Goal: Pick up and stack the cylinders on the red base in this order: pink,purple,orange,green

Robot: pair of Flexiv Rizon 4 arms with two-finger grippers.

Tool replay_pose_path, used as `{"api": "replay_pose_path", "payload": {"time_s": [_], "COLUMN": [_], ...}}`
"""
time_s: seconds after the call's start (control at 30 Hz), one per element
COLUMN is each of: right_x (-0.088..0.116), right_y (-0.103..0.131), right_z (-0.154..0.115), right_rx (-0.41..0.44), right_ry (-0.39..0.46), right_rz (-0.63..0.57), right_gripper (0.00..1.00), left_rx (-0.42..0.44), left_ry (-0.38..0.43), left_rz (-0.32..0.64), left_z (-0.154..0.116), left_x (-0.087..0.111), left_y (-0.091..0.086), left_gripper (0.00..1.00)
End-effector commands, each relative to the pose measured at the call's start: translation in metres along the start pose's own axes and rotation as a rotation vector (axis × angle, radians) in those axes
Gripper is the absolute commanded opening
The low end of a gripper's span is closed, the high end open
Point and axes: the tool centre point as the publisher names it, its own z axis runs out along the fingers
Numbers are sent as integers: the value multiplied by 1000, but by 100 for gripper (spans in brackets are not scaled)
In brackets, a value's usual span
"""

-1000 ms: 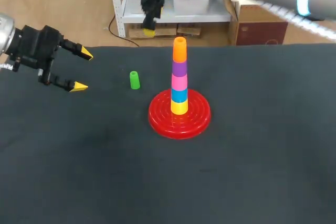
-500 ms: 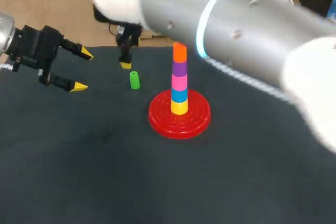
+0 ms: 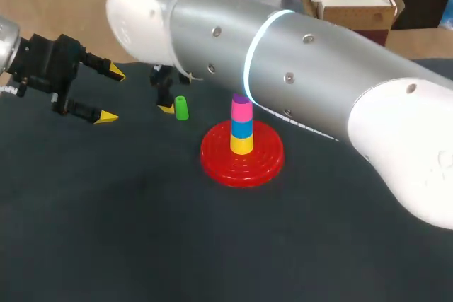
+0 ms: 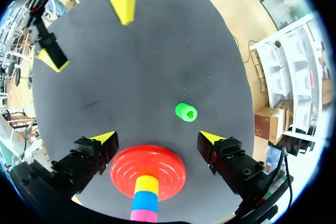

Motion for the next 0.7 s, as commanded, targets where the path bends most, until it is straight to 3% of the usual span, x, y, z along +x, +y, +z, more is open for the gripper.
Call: {"api": "replay_pose_path", "payload": {"time_s": [0.03, 0.7], "right_x": [-16, -30], "right_y": [-21, -57], "right_z": [10, 40], "right_rx": [-54, -106], "right_ry": [60, 144], "right_rz": [-1, 40], "right_gripper": [100, 100], "left_rx": [-5, -5], "left_ry": [-2, -2], "left_rz": [3, 3], "left_z": [0, 0], "left_x": [1, 1], "left_y": [-2, -2], "left_gripper": [100, 100]}}
